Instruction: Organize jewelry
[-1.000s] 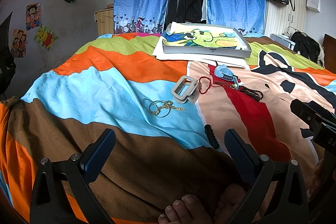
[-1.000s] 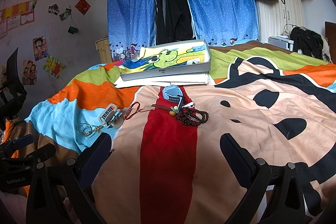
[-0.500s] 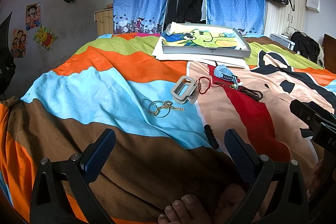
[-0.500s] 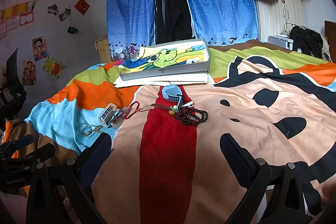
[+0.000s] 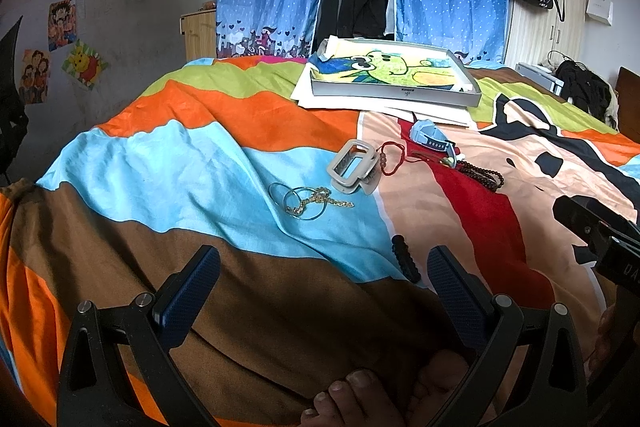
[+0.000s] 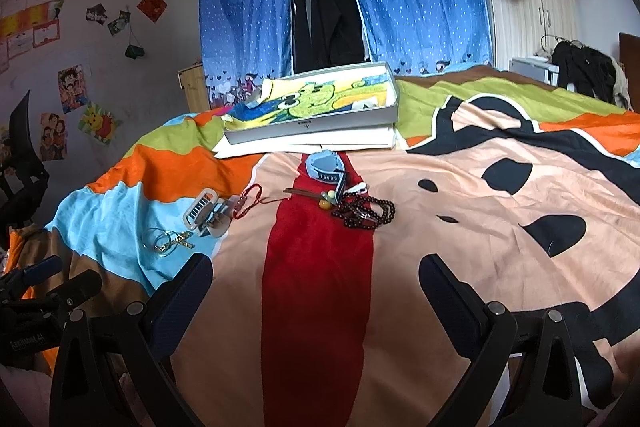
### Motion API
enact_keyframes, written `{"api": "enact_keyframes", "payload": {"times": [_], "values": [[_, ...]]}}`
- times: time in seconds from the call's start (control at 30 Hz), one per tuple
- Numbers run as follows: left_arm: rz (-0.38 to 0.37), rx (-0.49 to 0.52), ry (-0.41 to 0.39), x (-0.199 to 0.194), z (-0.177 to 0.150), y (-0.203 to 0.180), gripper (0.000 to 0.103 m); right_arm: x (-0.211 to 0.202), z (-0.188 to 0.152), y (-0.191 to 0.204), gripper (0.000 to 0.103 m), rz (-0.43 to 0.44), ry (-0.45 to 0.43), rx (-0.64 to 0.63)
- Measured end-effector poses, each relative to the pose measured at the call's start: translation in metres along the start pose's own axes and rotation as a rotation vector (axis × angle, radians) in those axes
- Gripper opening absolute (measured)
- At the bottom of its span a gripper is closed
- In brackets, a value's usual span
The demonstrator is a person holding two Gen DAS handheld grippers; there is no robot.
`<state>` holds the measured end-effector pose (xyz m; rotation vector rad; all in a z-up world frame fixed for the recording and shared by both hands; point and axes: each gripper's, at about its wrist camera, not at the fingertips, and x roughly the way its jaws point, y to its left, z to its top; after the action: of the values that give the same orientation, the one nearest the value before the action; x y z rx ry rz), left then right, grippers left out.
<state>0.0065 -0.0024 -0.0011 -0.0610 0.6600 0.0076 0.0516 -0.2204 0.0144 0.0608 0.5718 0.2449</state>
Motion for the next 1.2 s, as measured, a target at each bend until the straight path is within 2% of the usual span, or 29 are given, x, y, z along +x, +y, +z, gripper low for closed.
{"api": "enact_keyframes", "payload": {"times": [0.2, 0.33, 0.53, 0.7, 0.77, 0.9, 0.97, 1.07, 1.13, 1.2], "values": [[-0.002, -0.038, 0.007, 0.009, 0.012, 0.017, 0.101, 0.008, 0.009, -0.008, 0.103, 0.014, 0.036, 0.001], [-0.026, -0.033, 0.028, 0.02, 0.021, 0.027, 0.101, 0.018, 0.016, -0.008, 0.103, 0.092, 0.09, 0.008], [-0.102, 0.068, 0.075, 0.046, 0.037, 0.036, 0.101, 0.038, 0.022, 0.002, 0.103, 0.214, 0.149, -0.043], [-0.15, 0.109, 0.094, 0.064, 0.047, 0.04, 0.101, 0.053, 0.022, 0.004, 0.103, 0.278, 0.188, -0.071], [-0.161, 0.134, 0.098, 0.072, 0.049, 0.041, 0.099, 0.06, 0.021, 0.005, 0.099, 0.305, 0.207, -0.077], [-0.18, 0.195, 0.117, 0.089, 0.05, 0.044, 0.081, 0.072, 0.017, 0.01, 0.086, 0.344, 0.245, -0.077], [-0.191, 0.203, 0.126, 0.098, 0.051, 0.046, 0.075, 0.077, 0.016, 0.012, 0.073, 0.36, 0.258, -0.081], [-0.209, 0.18, 0.149, 0.109, 0.053, 0.054, 0.061, 0.085, 0.013, 0.018, 0.061, 0.382, 0.284, -0.087], [-0.235, 0.146, 0.18, 0.118, 0.054, 0.063, 0.045, 0.09, 0.012, 0.023, 0.056, 0.4, 0.298, -0.088], [-0.26, 0.126, 0.199, 0.121, 0.055, 0.067, 0.039, 0.093, 0.011, 0.029, 0.054, 0.42, 0.311, -0.094]]}}
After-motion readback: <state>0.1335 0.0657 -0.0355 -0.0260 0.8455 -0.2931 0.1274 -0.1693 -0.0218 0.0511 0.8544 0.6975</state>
